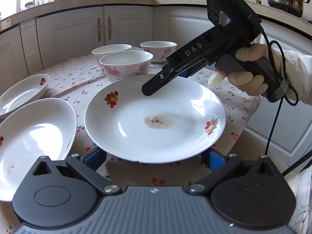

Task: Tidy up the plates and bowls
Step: 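Lower the held stained plate with both tools over the flowered white plate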

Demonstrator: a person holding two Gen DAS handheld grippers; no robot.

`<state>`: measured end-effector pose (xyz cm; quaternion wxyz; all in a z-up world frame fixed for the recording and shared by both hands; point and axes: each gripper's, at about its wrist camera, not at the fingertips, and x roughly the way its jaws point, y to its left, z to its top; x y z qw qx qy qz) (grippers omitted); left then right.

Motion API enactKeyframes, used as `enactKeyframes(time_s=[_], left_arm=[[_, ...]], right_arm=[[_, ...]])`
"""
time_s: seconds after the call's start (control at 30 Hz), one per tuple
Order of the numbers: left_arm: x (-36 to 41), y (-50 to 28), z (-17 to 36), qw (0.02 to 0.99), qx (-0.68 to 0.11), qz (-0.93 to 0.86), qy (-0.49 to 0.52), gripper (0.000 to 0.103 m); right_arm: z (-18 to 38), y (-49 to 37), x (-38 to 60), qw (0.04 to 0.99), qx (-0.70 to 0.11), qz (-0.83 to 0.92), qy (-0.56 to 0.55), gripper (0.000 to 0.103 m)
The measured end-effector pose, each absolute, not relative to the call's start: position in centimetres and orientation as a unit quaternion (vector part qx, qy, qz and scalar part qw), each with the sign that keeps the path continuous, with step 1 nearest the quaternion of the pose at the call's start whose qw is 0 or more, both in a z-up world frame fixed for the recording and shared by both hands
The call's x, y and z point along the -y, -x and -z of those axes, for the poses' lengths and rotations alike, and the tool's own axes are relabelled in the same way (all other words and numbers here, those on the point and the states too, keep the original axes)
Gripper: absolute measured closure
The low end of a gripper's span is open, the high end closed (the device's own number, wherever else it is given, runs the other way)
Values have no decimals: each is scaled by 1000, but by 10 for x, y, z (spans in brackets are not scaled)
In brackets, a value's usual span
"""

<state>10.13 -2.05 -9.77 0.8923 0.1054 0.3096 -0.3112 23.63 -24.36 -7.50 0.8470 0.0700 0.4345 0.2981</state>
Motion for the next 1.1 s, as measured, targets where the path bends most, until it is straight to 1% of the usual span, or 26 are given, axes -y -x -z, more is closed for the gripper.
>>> enactKeyframes(time_s=[0.5,0.8,1.1], left_arm=[[19,-101,89,885,-311,325,-117,1],[7,-97,75,891,-304,319,-110,1],[-26,-89,55,905,-287,297,-105,1]], right_arm=[[71,-230,244,843,-448,-291,-68,33],[48,-222,230,849,-433,-299,-47,33],[29,-223,197,849,-421,-317,-30,33]])
